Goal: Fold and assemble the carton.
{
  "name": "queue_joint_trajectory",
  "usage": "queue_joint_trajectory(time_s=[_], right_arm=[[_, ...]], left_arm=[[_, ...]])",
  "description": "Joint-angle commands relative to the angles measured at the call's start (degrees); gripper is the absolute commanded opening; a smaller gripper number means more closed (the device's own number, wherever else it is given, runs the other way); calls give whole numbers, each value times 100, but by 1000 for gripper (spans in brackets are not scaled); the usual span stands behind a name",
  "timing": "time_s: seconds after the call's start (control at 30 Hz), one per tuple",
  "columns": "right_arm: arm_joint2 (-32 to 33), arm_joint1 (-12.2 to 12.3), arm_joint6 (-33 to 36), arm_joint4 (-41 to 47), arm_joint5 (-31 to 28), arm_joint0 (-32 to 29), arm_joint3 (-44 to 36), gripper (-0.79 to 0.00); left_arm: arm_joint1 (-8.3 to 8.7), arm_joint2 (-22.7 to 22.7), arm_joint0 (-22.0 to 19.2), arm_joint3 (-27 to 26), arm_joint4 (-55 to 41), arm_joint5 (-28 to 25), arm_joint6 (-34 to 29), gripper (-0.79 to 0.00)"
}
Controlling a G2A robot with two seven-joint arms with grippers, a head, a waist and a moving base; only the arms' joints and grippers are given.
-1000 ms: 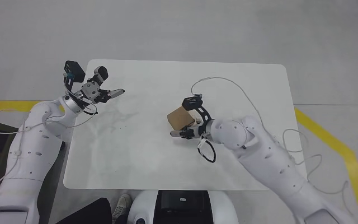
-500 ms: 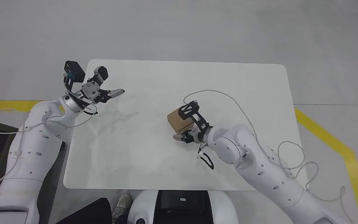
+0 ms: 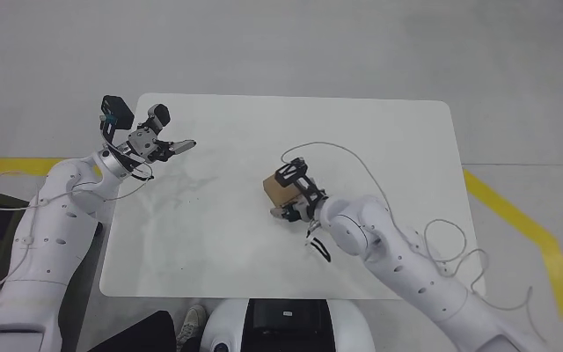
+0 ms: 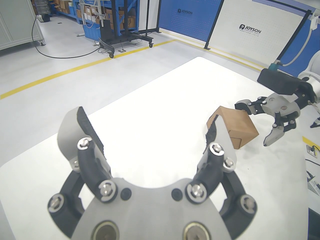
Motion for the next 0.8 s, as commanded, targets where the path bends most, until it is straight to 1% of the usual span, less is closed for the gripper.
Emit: queue_joint_trajectory(time_s=[0.0, 0.27, 0.33, 0.37, 0.43, 0.47, 0.53, 0.6, 0.7, 0.73, 0.77], right_arm=[[-19, -24, -14, -35, -8, 27, 59, 0], [-51, -122, -72, -86, -31, 84, 253, 0], [-48, -141, -83, -103, -32, 86, 284, -58], [-46, -150, -94, -128, -28, 88, 295, -68], [-42, -168, -104, -171, -17, 90, 313, -139], [-38, -176, -101, -188, -17, 90, 320, -154], [-16, -191, -88, -188, -13, 89, 329, -86], [5, -203, -71, -198, -23, 86, 331, -142], [47, -219, -61, -211, -33, 72, 329, -191], [64, -224, -63, -205, -42, 64, 325, -237], [84, -228, -71, -197, -55, 56, 308, -259]], left_arm=[[0, 0, 0, 0, 0, 0, 0, 0], [0, 0, 0, 0, 0, 0, 0, 0], [0, 0, 0, 0, 0, 0, 0, 0], [0, 0, 0, 0, 0, 0, 0, 0], [0, 0, 0, 0, 0, 0, 0, 0], [0, 0, 0, 0, 0, 0, 0, 0], [0, 0, 0, 0, 0, 0, 0, 0], [0, 0, 0, 0, 0, 0, 0, 0], [0, 0, 0, 0, 0, 0, 0, 0], [0, 0, 0, 0, 0, 0, 0, 0], [0, 0, 0, 0, 0, 0, 0, 0]])
